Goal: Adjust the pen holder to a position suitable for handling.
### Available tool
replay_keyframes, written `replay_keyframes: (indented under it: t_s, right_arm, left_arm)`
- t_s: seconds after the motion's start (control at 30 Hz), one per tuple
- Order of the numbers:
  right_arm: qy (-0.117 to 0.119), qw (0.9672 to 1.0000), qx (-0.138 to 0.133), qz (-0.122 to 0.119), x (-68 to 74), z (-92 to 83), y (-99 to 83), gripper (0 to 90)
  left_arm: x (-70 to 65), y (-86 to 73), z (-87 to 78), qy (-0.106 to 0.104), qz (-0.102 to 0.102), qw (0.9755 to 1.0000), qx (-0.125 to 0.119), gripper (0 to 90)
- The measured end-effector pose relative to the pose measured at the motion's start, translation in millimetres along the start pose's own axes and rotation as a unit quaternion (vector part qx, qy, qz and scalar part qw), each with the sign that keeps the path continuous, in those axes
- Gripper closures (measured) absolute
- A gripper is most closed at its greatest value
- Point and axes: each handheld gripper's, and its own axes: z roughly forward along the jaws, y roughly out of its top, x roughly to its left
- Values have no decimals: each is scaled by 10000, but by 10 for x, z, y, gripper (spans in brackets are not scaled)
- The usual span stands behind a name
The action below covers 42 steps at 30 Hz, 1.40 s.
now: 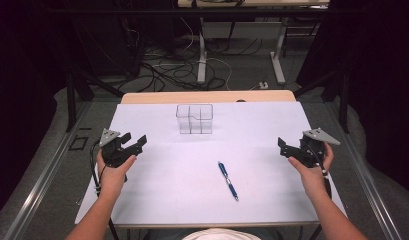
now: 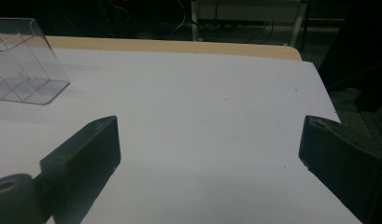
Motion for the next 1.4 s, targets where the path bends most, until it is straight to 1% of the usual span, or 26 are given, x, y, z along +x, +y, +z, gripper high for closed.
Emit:
replay_keyframes:
  t_s: [0.07, 0.1, 0.17, 0.23, 0.3, 0.33, 0.37, 0.43, 0.47, 0.53, 0.6, 0.63, 0.7, 0.73, 0.77, 0.8, 0.87, 0.93, 0.97, 1.0, 1.03, 1.07, 1.2, 1.23, 1.3, 1.4]
  right_arm:
    - [52, 10000, -14, 55, 21, 6, -9, 84]
    - [52, 10000, -42, 15, 22, 10, -13, 90]
    - [50, 10000, -12, 33, 34, 3, -15, 98]
    - [69, 10000, 13, -22, 36, -5, -11, 113]
    - [74, 10000, -16, -25, 37, -3, -10, 131]
    - [74, 10000, -16, -25, 37, -3, -10, 131]
    - [65, 10000, -33, 23, 46, 6, -18, 133]
    - [67, 10000, -21, -2, 41, 8, -20, 134]
    - [77, 10000, 8, -32, 33, 7, -22, 136]
    - [84, 10000, 12, -4, 35, 7, -22, 138]
    - [77, 10000, 13, -24, 20, 2, -24, 142]
    - [77, 10000, 13, -24, 20, 2, -24, 142]
    - [45, 10000, -64, 12, 20, 2, -29, 143]
    - [45, 10000, -64, 12, 20, 2, -29, 143]
    - [52, 10000, -71, 37, 20, 0, -28, 144]
    - [84, 9999, -60, 22, 14, 0, -28, 144]
    - [64, 10000, -10, 15, 13, -5, -28, 144]
    - [84, 9999, -16, 68, 20, 13, -41, 144]
    - [86, 10000, -15, 35, 14, 16, -43, 144]
    - [69, 10000, 35, 19, 11, 10, -41, 144]
    - [69, 10000, 40, 37, 13, 10, -42, 143]
    - [85, 9999, 44, 44, 12, 9, -42, 143]
    - [112, 9999, 62, 48, 15, 11, -46, 143]
    - [141, 9999, 7, 34, 16, 25, -52, 143]
    - [101, 9999, 13, 56, 33, 27, -55, 142]
    - [147, 9999, 55, -21, 34, 21, -51, 142]
  left_arm:
    - [-30, 54, 49, -34, 62, 10000, -27, 356]
    - [-70, 105, 99, -60, 87, 9999, -53, 360]
    - [-92, 133, 123, -70, 94, 9999, -28, 364]
    - [-127, 185, 176, -65, 69, 10000, 4, 368]
    - [-157, 238, 226, -128, -23, 9999, 55, 446]
    - [-173, 265, 254, -140, -20, 9999, 77, 446]
    - [-188, 289, 284, -151, -8, 9999, 71, 470]
    - [-215, 336, 341, -183, -24, 9997, 138, 489]
    - [-223, 363, 368, -218, -28, 9996, 188, 521]
    - [-244, 412, 421, -272, -66, 9993, 246, 537]
    - [-262, 463, 469, -285, -79, 9991, 307, 592]
    - [-266, 485, 493, -298, -91, 9990, 309, 592]
    - [-268, 530, 546, -332, -114, 9988, 327, 648]
    - [-267, 550, 571, -371, -135, 9987, 335, 648]
    - [-265, 566, 597, -406, -138, 9986, 313, 675]
    - [-265, 574, 625, -441, -155, 9986, 227, 693]
    - [-264, 604, 677, -492, -173, 9983, 242, 712]
    - [-270, 626, 740, -480, -121, 9984, 269, 749]
    - [-281, 638, 795, -451, -61, 9986, 268, 765]
    - [-281, 638, 795, -451, -61, 9986, 268, 780]
    - [-289, 639, 841, -464, -11, 9987, 196, 794]
    - [-289, 639, 841, -464, -11, 9987, 196, 808]
    - [-307, 630, 937, -435, 25, 9986, 283, 851]
    - [-308, 623, 960, -432, 22, 9986, 291, 861]
    - [-304, 606, 1010, -423, 10, 9985, 334, 875]
    - [-290, 577, 1085, -410, -17, 9984, 400, 893]
